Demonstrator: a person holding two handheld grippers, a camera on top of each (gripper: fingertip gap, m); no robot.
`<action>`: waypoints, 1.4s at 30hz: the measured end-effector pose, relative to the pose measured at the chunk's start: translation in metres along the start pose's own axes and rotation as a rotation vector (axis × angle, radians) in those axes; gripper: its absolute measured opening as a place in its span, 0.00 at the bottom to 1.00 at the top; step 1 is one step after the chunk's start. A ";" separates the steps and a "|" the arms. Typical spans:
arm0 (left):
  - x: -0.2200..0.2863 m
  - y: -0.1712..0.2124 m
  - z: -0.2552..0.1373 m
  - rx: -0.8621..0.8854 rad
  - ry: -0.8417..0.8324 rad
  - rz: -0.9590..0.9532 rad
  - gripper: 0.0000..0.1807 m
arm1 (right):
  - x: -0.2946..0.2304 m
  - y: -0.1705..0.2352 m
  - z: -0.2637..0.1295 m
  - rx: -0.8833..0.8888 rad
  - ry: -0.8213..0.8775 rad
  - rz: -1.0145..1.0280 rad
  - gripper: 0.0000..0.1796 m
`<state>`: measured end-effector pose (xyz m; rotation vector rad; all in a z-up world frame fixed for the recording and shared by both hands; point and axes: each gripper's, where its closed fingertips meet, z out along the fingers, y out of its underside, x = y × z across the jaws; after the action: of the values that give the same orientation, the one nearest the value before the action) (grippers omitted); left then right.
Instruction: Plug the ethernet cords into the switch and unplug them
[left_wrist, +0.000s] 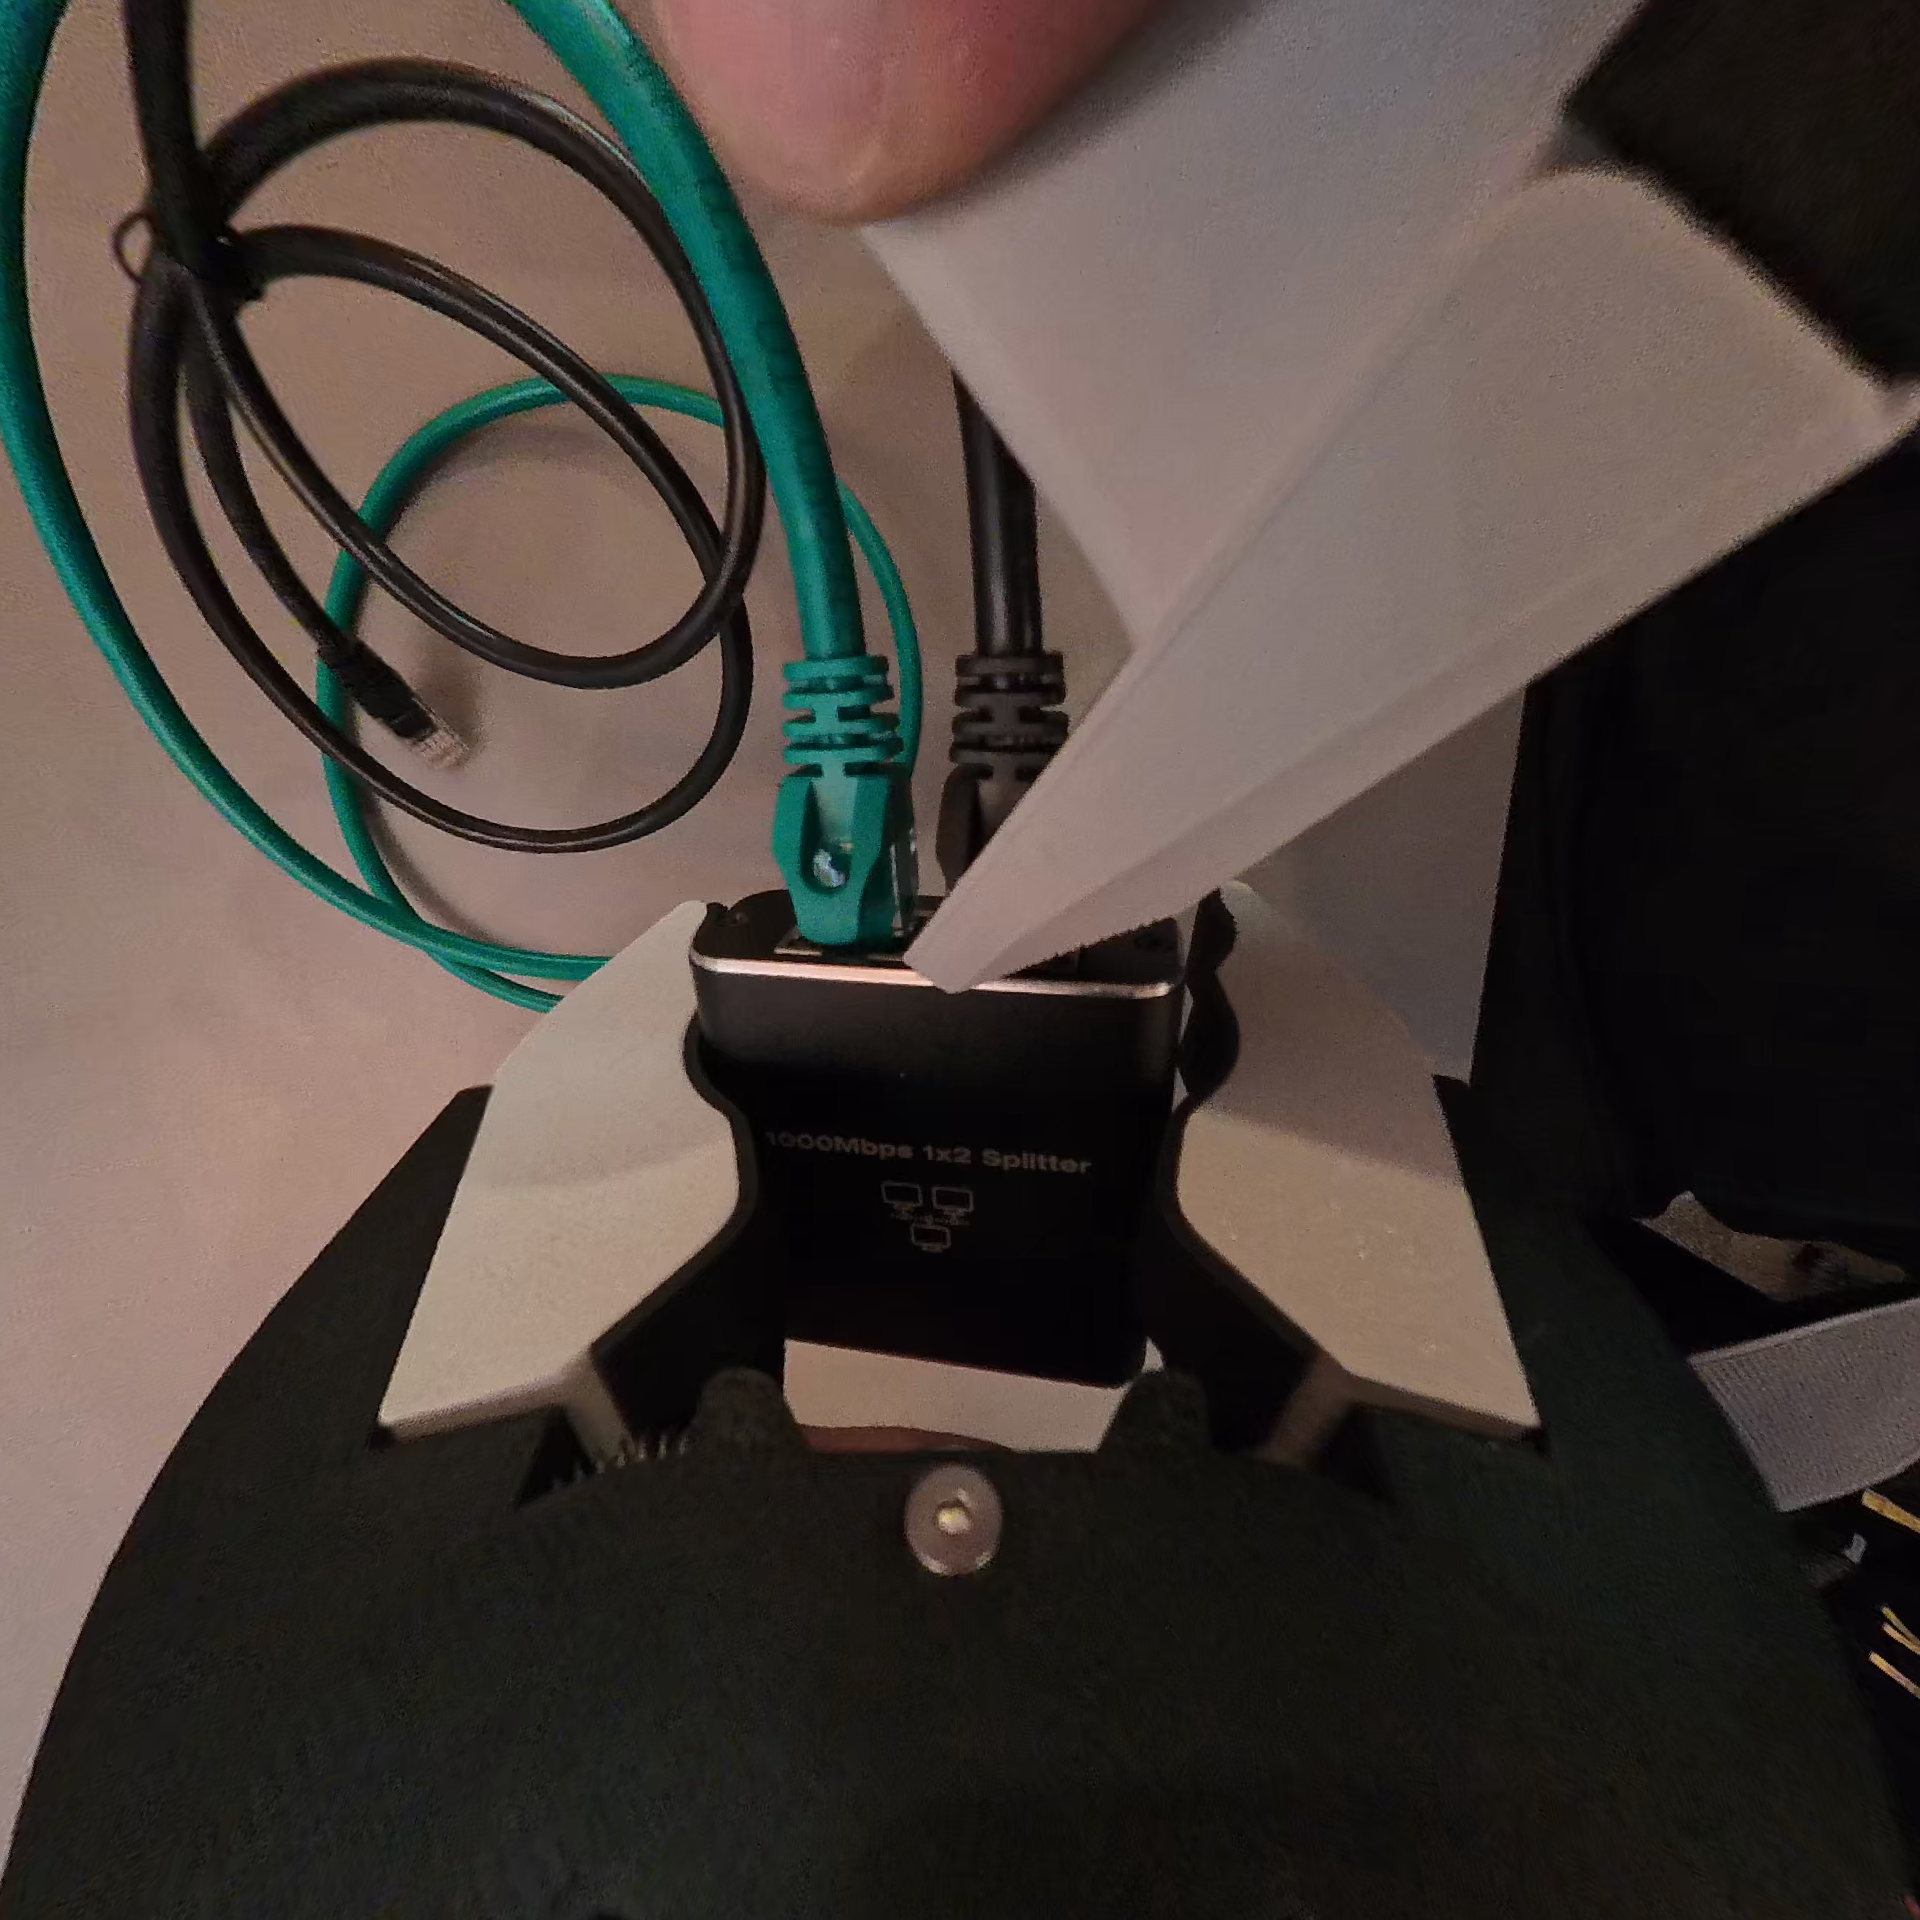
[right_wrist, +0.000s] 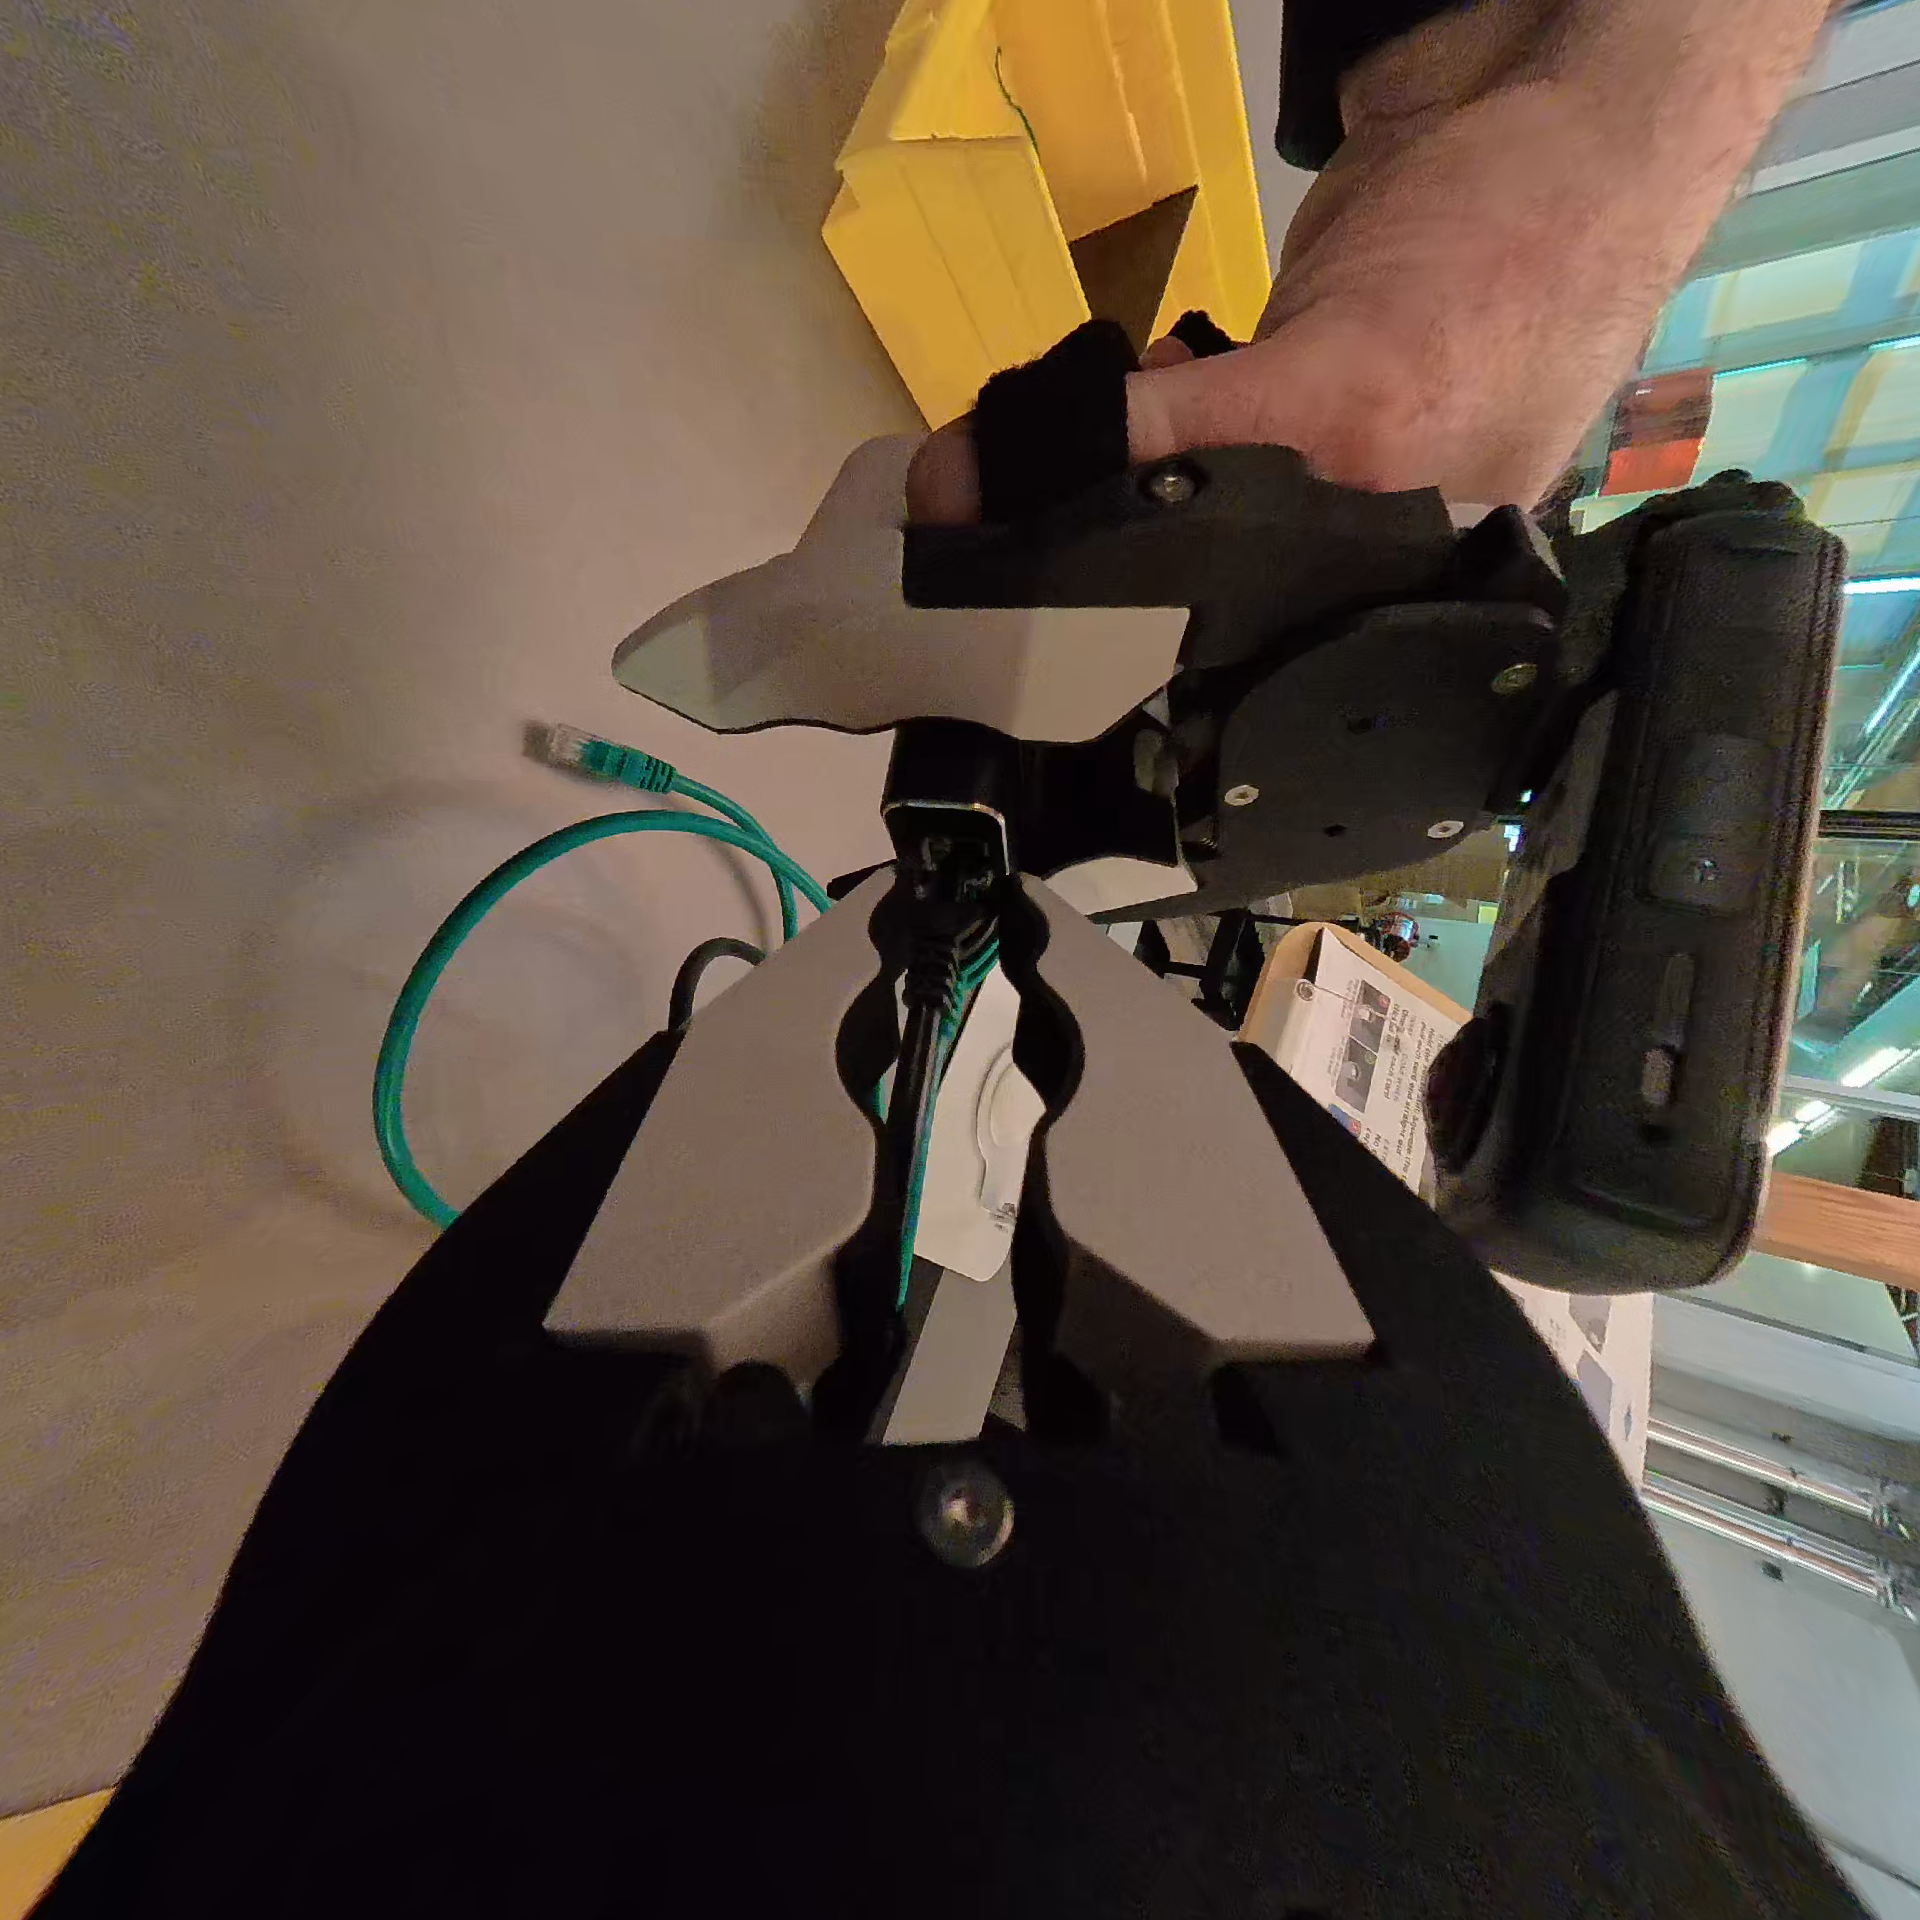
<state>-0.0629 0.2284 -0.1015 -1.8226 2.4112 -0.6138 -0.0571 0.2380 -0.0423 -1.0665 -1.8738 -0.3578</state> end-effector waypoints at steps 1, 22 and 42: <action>0.001 -0.001 -0.001 -0.001 0.005 0.001 0.46 | 0.000 0.000 -0.001 0.005 -0.002 0.000 0.08; 0.001 -0.007 -0.006 0.000 0.035 0.001 0.46 | 0.007 0.000 -0.011 0.013 0.018 0.000 0.07; 0.004 -0.010 0.012 0.027 0.073 0.025 0.45 | -0.016 0.007 -0.010 -0.112 -0.124 -0.099 0.05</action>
<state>-0.0518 0.2193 -0.1085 -1.7877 2.4547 -0.7193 -0.0428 0.2273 -0.0510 -1.0942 -2.0417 -0.4681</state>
